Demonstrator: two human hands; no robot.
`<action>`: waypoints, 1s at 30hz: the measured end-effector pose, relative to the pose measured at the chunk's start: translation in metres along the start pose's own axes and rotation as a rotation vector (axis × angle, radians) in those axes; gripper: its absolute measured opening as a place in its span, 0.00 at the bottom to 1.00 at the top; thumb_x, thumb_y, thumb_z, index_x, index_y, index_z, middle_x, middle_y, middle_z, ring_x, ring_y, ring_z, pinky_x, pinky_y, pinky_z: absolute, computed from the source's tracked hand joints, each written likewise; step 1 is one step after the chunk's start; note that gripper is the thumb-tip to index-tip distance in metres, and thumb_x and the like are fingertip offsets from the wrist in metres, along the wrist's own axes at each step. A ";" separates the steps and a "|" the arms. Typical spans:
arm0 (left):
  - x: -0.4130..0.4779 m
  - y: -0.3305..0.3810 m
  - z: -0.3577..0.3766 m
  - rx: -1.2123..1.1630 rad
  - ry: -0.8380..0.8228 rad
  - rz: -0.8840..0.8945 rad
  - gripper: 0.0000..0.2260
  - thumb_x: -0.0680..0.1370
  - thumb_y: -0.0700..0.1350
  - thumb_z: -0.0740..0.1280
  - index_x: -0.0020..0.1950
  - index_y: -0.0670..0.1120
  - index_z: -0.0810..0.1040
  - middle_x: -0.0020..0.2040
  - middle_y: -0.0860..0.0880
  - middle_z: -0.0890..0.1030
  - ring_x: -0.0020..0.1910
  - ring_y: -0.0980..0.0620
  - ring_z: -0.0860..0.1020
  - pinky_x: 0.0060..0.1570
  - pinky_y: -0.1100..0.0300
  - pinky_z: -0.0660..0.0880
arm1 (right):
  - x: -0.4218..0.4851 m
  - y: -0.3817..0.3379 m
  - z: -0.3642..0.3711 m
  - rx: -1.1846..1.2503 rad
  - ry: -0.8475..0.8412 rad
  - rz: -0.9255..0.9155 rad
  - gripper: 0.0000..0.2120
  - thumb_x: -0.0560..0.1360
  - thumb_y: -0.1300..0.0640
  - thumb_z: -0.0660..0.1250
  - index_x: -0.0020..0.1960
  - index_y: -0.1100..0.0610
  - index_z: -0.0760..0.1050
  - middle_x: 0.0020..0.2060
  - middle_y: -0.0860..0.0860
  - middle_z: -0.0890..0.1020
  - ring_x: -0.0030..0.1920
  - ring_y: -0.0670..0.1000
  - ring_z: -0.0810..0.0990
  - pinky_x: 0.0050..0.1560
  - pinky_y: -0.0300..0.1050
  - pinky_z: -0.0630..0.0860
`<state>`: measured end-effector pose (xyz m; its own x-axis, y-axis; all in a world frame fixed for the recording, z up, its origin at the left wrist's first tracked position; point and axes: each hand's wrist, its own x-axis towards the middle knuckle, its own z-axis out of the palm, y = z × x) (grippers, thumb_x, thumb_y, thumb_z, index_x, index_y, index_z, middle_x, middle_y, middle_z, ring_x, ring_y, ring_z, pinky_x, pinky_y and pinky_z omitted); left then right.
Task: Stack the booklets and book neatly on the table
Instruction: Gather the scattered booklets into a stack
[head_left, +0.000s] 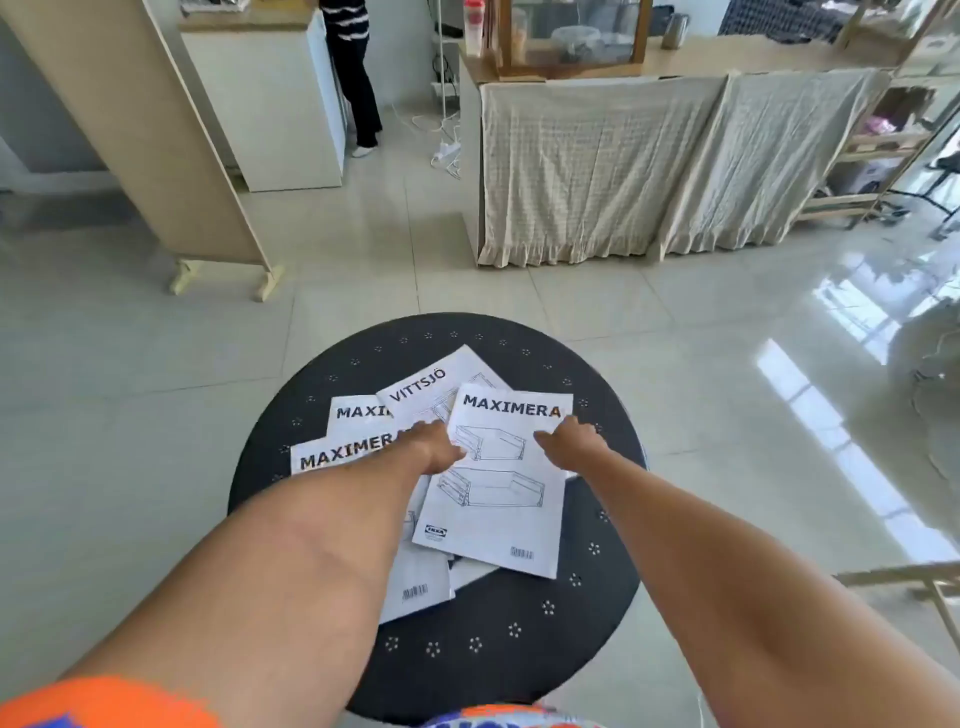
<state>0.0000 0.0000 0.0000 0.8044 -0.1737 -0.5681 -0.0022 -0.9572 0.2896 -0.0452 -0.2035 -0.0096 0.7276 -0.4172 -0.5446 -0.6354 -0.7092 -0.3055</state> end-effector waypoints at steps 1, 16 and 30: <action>0.000 -0.003 0.008 -0.006 -0.001 -0.029 0.29 0.75 0.58 0.64 0.73 0.47 0.66 0.71 0.42 0.71 0.68 0.41 0.71 0.64 0.50 0.69 | -0.002 0.007 0.008 0.021 -0.015 0.062 0.34 0.78 0.40 0.59 0.76 0.61 0.58 0.72 0.62 0.67 0.71 0.63 0.68 0.68 0.57 0.67; -0.005 -0.020 0.066 -0.910 -0.138 -0.194 0.20 0.73 0.36 0.71 0.64 0.37 0.75 0.63 0.40 0.80 0.60 0.42 0.79 0.56 0.56 0.74 | -0.016 0.062 0.070 0.740 0.002 0.227 0.02 0.73 0.61 0.68 0.43 0.57 0.79 0.46 0.56 0.84 0.46 0.59 0.84 0.50 0.52 0.82; -0.036 -0.127 0.024 -1.377 -0.025 -0.183 0.15 0.74 0.37 0.70 0.60 0.41 0.79 0.55 0.37 0.82 0.56 0.37 0.79 0.56 0.36 0.75 | -0.039 -0.043 0.060 0.945 -0.406 -0.050 0.12 0.77 0.51 0.69 0.53 0.59 0.79 0.46 0.55 0.84 0.44 0.57 0.83 0.48 0.54 0.81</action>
<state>-0.0432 0.1223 -0.0346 0.7193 -0.0899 -0.6889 0.6932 0.0276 0.7202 -0.0619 -0.1221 -0.0222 0.7279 -0.0515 -0.6837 -0.6785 0.0893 -0.7291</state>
